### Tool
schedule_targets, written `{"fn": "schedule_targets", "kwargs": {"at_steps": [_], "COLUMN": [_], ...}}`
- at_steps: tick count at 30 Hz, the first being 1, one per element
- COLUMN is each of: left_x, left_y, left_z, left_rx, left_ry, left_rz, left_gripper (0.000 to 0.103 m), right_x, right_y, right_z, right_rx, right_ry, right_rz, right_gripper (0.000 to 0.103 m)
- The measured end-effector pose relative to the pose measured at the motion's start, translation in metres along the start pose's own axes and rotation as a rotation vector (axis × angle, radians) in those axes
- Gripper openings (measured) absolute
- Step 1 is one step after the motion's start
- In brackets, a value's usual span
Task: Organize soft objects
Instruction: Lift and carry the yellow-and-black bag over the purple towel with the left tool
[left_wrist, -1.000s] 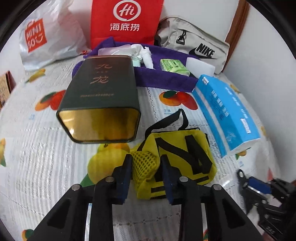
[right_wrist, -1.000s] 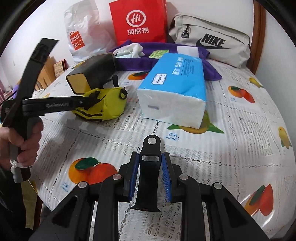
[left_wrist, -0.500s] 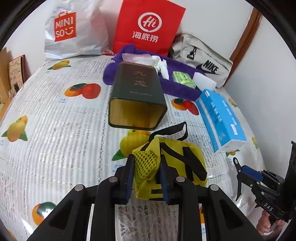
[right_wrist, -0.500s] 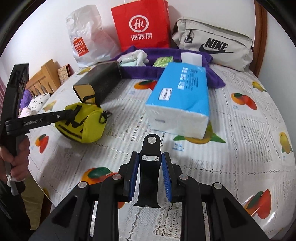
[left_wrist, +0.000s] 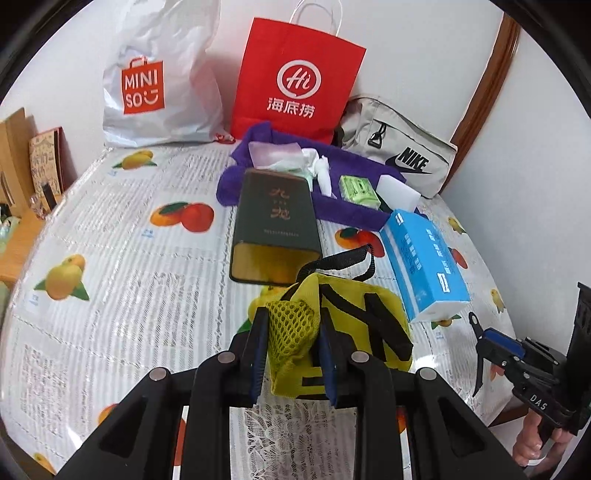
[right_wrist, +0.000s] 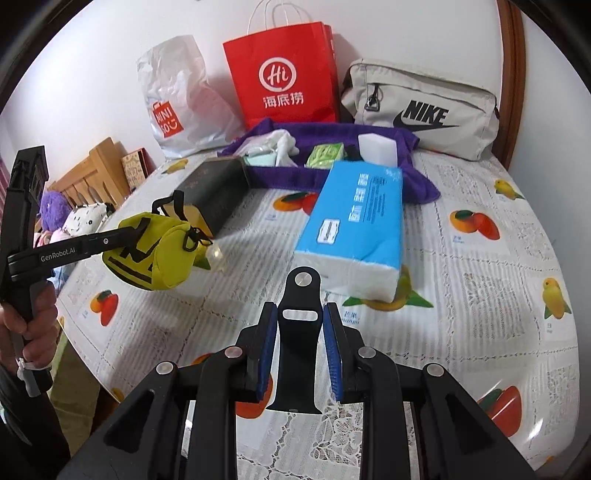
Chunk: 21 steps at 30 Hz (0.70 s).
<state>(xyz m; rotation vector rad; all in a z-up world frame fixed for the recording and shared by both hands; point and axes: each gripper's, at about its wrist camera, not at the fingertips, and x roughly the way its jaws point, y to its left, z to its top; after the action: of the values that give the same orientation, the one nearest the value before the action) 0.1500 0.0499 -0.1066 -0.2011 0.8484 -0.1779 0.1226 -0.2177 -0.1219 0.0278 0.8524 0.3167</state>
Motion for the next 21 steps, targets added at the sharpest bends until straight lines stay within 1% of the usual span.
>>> {"fn": "schedule_targets", "kwargs": {"at_steps": [13, 21], "left_x": [-0.023, -0.021], "left_y": [-0.016, -0.015], "left_z": [0.036, 0.059], "left_rx": [0.040, 0.039], "left_ry": [-0.060, -0.078], "left_rz": [-0.011, -0.006], "left_gripper": [0.024, 0.024], "right_x": [-0.013, -0.010], "right_y": [-0.009, -0.012], "right_z": [0.032, 0.060], "right_rx": [0.017, 0.014], "right_ry": [-0.053, -0.075], "right_rz": [0.000, -0.029], "right_gripper": [0.025, 0.025]}}
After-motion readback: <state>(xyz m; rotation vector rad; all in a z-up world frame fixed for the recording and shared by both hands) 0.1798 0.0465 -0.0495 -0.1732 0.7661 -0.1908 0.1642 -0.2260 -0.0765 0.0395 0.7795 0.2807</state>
